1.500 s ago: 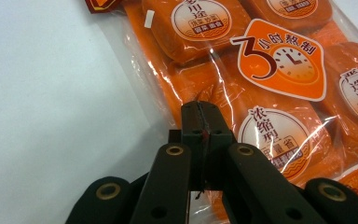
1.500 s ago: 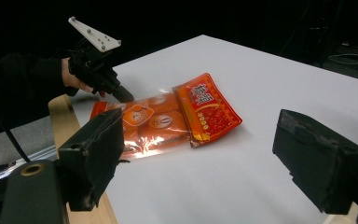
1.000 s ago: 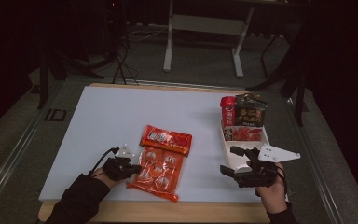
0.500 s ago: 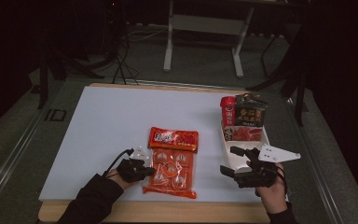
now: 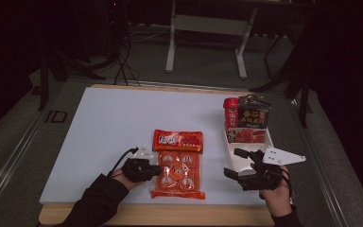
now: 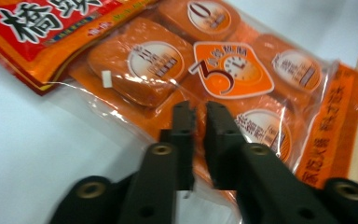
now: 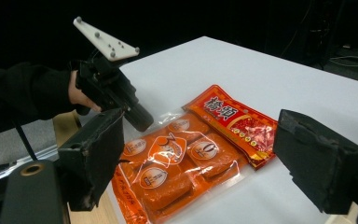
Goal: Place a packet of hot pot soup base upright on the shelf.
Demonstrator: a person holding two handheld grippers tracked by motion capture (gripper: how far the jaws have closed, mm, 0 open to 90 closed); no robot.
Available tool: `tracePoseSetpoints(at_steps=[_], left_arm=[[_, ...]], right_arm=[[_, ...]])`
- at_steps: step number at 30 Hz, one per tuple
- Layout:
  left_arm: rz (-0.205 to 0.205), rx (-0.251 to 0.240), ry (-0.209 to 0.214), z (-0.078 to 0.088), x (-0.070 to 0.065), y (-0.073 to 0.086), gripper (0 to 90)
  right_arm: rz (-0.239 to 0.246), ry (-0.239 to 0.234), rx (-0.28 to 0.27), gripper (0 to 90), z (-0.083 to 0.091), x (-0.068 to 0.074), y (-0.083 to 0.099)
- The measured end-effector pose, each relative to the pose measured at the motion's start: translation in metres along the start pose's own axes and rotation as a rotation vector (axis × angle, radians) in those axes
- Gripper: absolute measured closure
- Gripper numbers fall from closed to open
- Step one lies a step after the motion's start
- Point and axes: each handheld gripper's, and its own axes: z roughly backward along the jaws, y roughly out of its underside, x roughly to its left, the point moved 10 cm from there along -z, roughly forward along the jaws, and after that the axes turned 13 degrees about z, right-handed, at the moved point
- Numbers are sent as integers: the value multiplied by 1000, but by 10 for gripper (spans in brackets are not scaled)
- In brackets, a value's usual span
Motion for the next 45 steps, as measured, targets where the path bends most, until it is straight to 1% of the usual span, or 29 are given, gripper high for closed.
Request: tracePoseSetpoints(at_steps=[1,2,4,6,7,8,9,10,11,12,13,14,16,17,18,20,21,26,30,31,32,33,35,36,37,39,41,43,45], left_arm=[[-1,-19,-8,3,1,-3,776],[3,-40,1,6,1,-7,750],[-8,-84,-30,12,5,-14,666],[-1,-94,-24,14,6,-16,616],[17,-111,-40,17,8,-20,614],[10,-95,-59,17,10,-20,596],[18,-72,-82,16,12,-19,528],[18,-72,-82,16,12,-19,458],[30,-60,-98,16,16,-19,451],[39,-60,-91,17,17,-20,439],[61,-55,-66,16,18,-20,399],[71,-56,-60,17,20,-21,372],[72,-67,-59,17,22,-22,359],[87,-69,-56,18,27,-24,344],[87,-76,-61,18,29,-26,342],[90,-74,-69,19,32,-27,340],[108,-76,-72,18,36,-29,329],[123,-61,-97,14,49,-34,327],[142,-64,-103,11,57,-37,326],[143,-57,-98,9,59,-38,326],[146,-58,-112,8,61,-39,326],[149,-54,-113,6,64,-40,326],[153,-59,-131,5,69,-43,326],[163,-61,-116,3,70,-45,326],[168,-59,-121,2,72,-46,326],[172,-56,-119,-1,75,-48,326],[189,-57,-115,-4,77,-50,320],[195,-51,-120,-8,80,-51,319],[210,-46,-112,-11,82,-52,318]], right_arm=[[1,1,0,163,0,0,0],[-1,1,-2,163,1,0,0],[0,2,-1,163,1,0,0],[0,0,-1,163,1,0,0],[1,1,0,163,1,0,0],[3,1,0,163,1,1,0],[3,0,0,163,1,1,0],[3,0,0,163,1,1,0],[3,1,0,163,0,0,0],[2,1,-1,163,0,0,0],[2,1,-2,163,0,0,0],[2,1,-2,164,0,0,0],[6,1,-3,176,1,0,0],[4,0,-6,176,1,0,0],[2,-1,-11,176,1,0,-1],[6,9,-18,171,2,-1,-1],[8,14,-19,172,2,-1,-2],[22,23,-23,162,2,-1,-3],[35,26,-16,142,1,0,-2],[44,37,-9,140,1,0,-2],[56,46,-11,138,1,-1,-2],[62,54,-12,138,1,-1,-2],[66,60,-8,132,0,-1,-2],[73,73,-2,132,1,-2,-2],[77,80,6,133,0,-2,-1],[66,79,14,132,0,-1,0],[50,74,12,118,0,-1,0],[61,93,27,105,-2,-2,2],[65,85,38,105,-4,0,3]])
